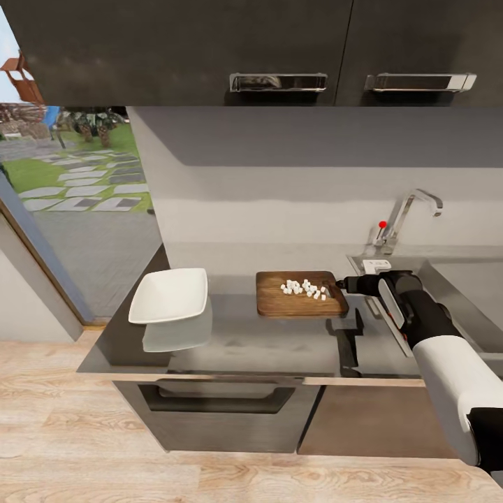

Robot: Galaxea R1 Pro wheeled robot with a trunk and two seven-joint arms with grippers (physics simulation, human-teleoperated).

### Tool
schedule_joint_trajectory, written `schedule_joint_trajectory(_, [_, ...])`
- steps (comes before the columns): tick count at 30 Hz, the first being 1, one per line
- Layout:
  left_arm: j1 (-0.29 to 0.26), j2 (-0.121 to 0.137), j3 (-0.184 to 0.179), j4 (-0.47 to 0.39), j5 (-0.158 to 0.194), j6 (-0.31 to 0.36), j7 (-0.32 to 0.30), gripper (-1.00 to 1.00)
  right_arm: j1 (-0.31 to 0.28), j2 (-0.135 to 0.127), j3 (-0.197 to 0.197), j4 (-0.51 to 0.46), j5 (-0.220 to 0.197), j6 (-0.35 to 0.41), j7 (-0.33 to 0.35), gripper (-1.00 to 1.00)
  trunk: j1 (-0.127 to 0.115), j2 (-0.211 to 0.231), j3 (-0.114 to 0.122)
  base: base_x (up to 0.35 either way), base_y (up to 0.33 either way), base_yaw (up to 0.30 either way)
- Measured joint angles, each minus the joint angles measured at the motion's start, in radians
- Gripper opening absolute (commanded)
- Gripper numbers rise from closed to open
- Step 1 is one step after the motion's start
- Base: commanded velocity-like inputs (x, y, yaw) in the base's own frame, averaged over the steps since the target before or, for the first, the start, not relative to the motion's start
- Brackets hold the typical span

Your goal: In the kitchen, take the Vidalia onion out of the sink, dice it on the chopping board with the paring knife, put the diced onion into the bowl on the countertop, then place both the paring knife and the chopping board into the sink.

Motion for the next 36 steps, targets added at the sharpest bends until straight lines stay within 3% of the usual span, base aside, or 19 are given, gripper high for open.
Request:
schedule_joint_trajectory(18, [0.000, 0.000, 0.000, 0.000, 0.000, 0.000, 0.001, 1.00, 0.000, 0.001, 0.000, 0.001, 0.000, 0.000, 0.000, 1.00, 0.000, 0.000, 0.000, 0.000, 0.000, 0.000])
schedule_joint_trajectory(26, [0.000, 0.000, 0.000, 0.000, 0.000, 0.000, 0.001, 1.00, 0.000, 0.021, 0.000, 0.003, 0.001, 0.000, -0.001, 1.00, 0.000, 0.000, 0.000, 0.000, 0.000, 0.000])
schedule_joint_trajectory(36, [0.000, 0.000, 0.000, 0.000, 0.000, 0.000, 0.001, 1.00, 0.000, 0.026, 0.001, 0.004, 0.001, -0.002, -0.001, 1.00, 0.000, 0.000, 0.000, 0.000, 0.000, 0.000])
